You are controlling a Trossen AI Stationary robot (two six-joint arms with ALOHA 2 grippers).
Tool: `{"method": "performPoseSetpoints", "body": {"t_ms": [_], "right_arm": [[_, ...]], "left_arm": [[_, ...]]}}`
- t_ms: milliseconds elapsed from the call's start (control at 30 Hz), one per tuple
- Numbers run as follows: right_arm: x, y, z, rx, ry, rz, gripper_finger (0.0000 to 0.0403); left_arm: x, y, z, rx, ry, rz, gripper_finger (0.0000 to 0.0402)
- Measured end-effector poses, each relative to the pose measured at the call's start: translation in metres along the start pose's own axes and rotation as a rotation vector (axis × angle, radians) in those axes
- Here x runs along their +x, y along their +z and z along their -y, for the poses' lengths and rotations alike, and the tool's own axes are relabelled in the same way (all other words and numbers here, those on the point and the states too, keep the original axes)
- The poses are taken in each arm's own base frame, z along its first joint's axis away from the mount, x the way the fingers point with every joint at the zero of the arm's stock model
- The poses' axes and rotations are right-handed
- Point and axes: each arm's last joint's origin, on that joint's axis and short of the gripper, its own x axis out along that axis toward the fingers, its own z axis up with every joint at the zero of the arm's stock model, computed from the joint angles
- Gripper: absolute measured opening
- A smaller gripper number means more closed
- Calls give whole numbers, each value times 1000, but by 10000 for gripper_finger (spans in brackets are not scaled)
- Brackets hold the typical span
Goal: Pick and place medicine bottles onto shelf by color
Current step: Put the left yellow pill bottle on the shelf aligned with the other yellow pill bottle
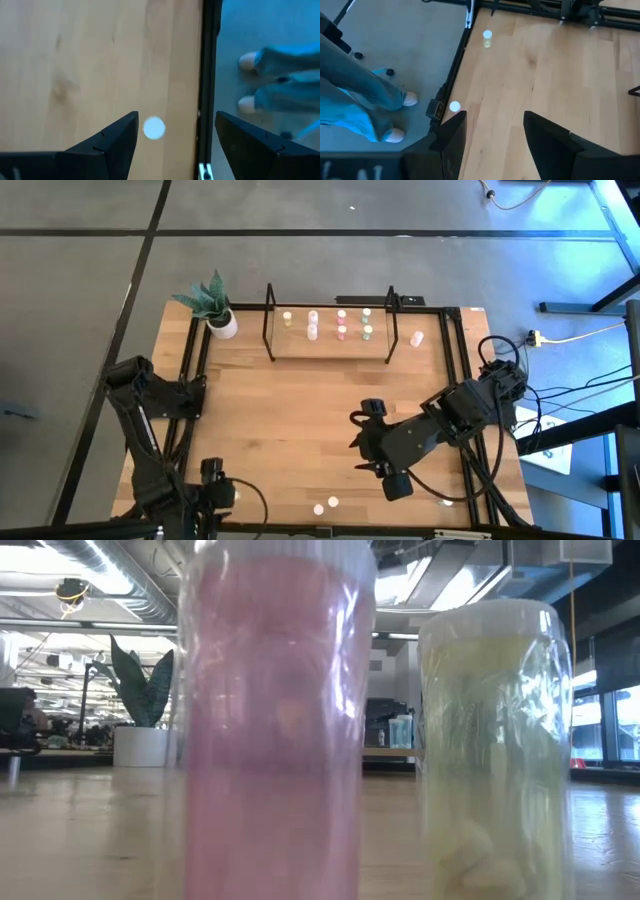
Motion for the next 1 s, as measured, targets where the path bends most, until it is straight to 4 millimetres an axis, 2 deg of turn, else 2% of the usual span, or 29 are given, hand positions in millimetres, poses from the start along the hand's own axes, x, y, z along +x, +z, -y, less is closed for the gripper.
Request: {"method": "performPoseSetpoints", "body": {"t_ms": [400, 800, 1000], "right_arm": [[0, 0, 0, 1, 0, 1, 197], [0, 0, 0, 3, 0, 2, 197], [0, 0, 0, 4, 0, 2, 197]], "left_arm": [[56, -26, 19, 17, 165, -94, 257], [76, -31, 16, 1, 233, -109, 257], [87, -40, 7, -31, 277, -115, 257]]}}
